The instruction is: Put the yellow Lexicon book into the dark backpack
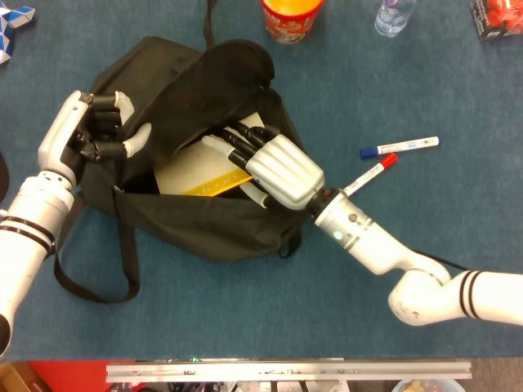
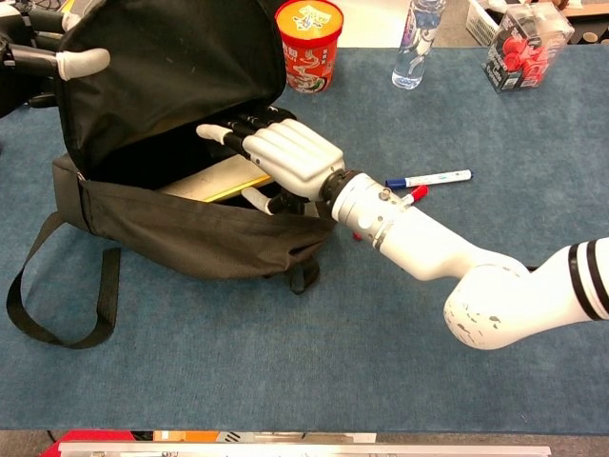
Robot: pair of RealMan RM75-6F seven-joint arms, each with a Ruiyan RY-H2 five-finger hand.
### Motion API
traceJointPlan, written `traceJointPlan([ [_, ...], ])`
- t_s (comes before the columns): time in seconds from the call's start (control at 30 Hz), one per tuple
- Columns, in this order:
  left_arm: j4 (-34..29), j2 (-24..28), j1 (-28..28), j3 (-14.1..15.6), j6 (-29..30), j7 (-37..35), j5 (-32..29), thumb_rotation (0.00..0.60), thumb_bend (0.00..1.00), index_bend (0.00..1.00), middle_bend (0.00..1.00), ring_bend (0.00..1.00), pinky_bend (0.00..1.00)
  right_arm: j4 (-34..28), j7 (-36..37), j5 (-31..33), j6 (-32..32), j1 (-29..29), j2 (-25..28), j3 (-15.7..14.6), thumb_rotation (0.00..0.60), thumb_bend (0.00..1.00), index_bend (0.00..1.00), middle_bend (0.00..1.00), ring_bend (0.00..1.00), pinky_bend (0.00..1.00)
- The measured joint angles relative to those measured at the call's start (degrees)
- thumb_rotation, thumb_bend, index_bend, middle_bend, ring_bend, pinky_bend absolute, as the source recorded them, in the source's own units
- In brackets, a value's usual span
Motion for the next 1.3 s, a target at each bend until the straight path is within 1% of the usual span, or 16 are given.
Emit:
traceJointPlan([
  [0.07, -0.02, 0.14, -0.09, 0.02, -0.08, 0.09, -0.20, 0.600, 0.37, 0.72, 0.79, 0.79, 0.99, -2.02, 0.38, 0.44, -0.69, -0.18, 1.49, -0.07, 0.600, 0.35, 0.00, 0.09, 0.04, 0.23],
  [0.23, -0.15, 0.35, -0.21, 0.21, -0.19, 0.31, -0.68, 0.600, 0.37, 0.72, 0.79, 0.79, 0.99, -7.79, 1.08, 3.04, -3.61, -0.49, 6.11, 0.21, 0.600, 0.03, 0.00, 0.09, 0.04, 0.23],
  [0.27, -0.21, 0.44, -0.22, 0.24, -0.17, 0.38, -0.72, 0.600, 0.37, 0.72, 0.79, 0.79, 0.99, -8.86, 1.17, 3.68, -4.21, -0.53, 6.99, 0.32, 0.600, 0.01, 0.00, 0.09, 0.04, 0.23],
  [0.37, -0.30, 0.57, -0.17, 0.39, -0.02, 0.60, -0.71, 0.600, 0.37, 0.72, 0.79, 0.79, 0.99, -12.16, 1.37, 5.37, -5.67, -0.77, 10.09, 0.57, 0.600, 0.00, 0.00, 0.09, 0.04, 0.23],
  [0.47, -0.30, 0.66, -0.09, 0.67, -0.01, 0.81, -0.60, 0.600, 0.37, 0.72, 0.79, 0.79, 0.99, -14.98, 1.34, 5.86, -5.82, -1.45, 13.25, 0.30, 0.600, 0.00, 0.00, 0.10, 0.04, 0.23],
  [0.57, -0.11, 0.69, 0.04, 0.99, 0.05, 1.14, 0.08, 0.600, 0.37, 0.71, 0.78, 0.78, 0.99, -17.65, 1.24, 5.74, -4.93, -2.76, 16.70, -0.40, 0.600, 0.00, 0.00, 0.15, 0.05, 0.24],
  [0.67, 0.23, 0.58, 0.17, 1.49, -0.01, 1.58, 1.33, 0.600, 0.37, 0.69, 0.76, 0.76, 0.97, -20.63, 1.32, 5.17, -3.14, -4.51, 20.74, -1.28, 0.600, 0.00, 0.00, 0.20, 0.09, 0.27],
  [0.77, 0.85, 0.54, 0.04, 1.85, -0.55, 1.99, 2.34, 0.600, 0.37, 0.68, 0.74, 0.73, 0.94, -23.28, 1.56, 3.99, -0.63, -6.64, 25.29, -2.37, 0.600, 0.01, 0.00, 0.24, 0.10, 0.28],
  [0.87, 1.04, 0.58, 0.29, 2.50, -0.75, 2.40, 4.20, 0.600, 0.36, 0.65, 0.70, 0.67, 0.87, -25.72, 2.25, 2.70, 2.07, -9.16, 30.35, -3.72, 0.600, 0.02, 0.03, 0.28, 0.14, 0.31],
  [0.97, 1.40, 0.93, 0.41, 3.45, -2.04, 2.86, 7.27, 0.600, 0.36, 0.58, 0.64, 0.60, 0.77, -27.51, 3.59, 1.07, 5.23, -12.00, 35.60, -5.19, 0.600, 0.02, 0.04, 0.30, 0.15, 0.33],
  [1.03, 1.58, 1.31, 0.43, 4.06, -3.29, 3.06, 9.46, 0.600, 0.36, 0.51, 0.59, 0.55, 0.67, -28.23, 4.99, -0.24, 7.75, -14.09, 39.02, -6.15, 0.600, 0.02, 0.04, 0.30, 0.15, 0.33],
  [1.07, 1.68, 1.64, 0.43, 4.45, -4.19, 3.11, 11.03, 0.600, 0.36, 0.48, 0.58, 0.54, 0.64, -28.45, 5.63, -0.74, 8.85, -14.96, 40.36, -6.51, 0.600, 0.02, 0.04, 0.30, 0.15, 0.33],
  [1.17, 1.73, 2.79, 0.42, 5.43, -6.69, 3.01, 15.36, 0.600, 0.36, 0.34, 0.50, 0.46, 0.52, -28.82, 7.38, -1.96, 12.06, -17.58, 44.26, -7.38, 0.600, 0.02, 0.04, 0.30, 0.15, 0.33],
  [1.27, 1.64, 4.54, 0.16, 6.50, -10.19, 2.58, 20.43, 0.600, 0.36, 0.22, 0.40, 0.37, 0.43, -28.84, 8.52, -2.21, 14.12, -19.80, 47.18, -7.74, 0.600, 0.02, 0.04, 0.30, 0.15, 0.33],
  [1.3, 1.62, 5.11, 0.02, 6.86, -11.37, 2.41, 22.10, 0.600, 0.36, 0.16, 0.35, 0.33, 0.39, -28.75, 8.88, -2.03, 14.57, -20.56, 48.04, -7.80, 0.600, 0.02, 0.04, 0.30, 0.15, 0.33],
])
